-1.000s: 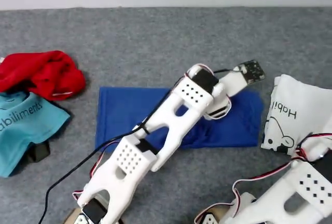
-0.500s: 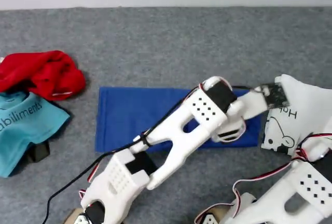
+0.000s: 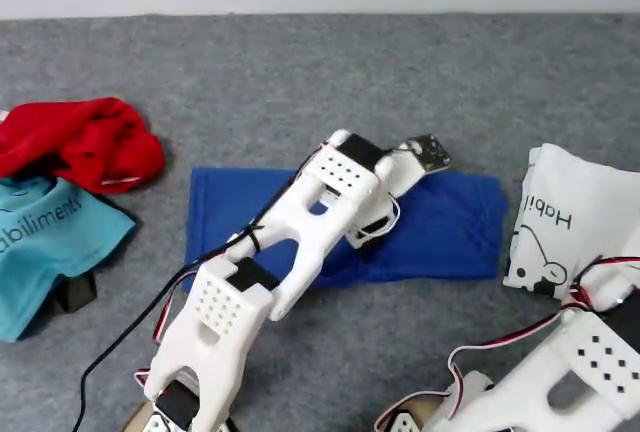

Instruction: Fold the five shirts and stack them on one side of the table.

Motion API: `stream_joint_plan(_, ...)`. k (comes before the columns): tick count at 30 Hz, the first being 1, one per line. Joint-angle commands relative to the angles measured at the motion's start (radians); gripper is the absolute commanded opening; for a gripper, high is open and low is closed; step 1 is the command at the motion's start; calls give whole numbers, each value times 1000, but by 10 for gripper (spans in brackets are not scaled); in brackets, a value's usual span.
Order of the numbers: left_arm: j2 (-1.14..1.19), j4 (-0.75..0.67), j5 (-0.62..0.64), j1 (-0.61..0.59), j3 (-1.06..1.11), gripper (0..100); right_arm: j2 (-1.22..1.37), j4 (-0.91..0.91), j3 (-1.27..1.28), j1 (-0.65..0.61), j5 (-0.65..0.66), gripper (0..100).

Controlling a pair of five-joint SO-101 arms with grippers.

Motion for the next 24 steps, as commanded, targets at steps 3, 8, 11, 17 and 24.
stream_joint_plan(3, 17, -28, -11, -12, -16, 177, -12, -13, -51, 5, 9, 15)
stream_joint_plan(8, -78, 55, -5, -12, -79, 176, -13, -7, -51, 10, 9, 15)
stream_joint_plan(11, -157, 117, -3, -14, -136, 176, -13, -7, -51, 10, 9, 15)
stream_joint_plan(17, -288, 204, 71, -112, -166, 176, -13, -7, -51, 10, 9, 15)
stream_joint_plan(24, -433, 206, 203, -428, -53, 181, -13, -4, -51, 12, 9, 15)
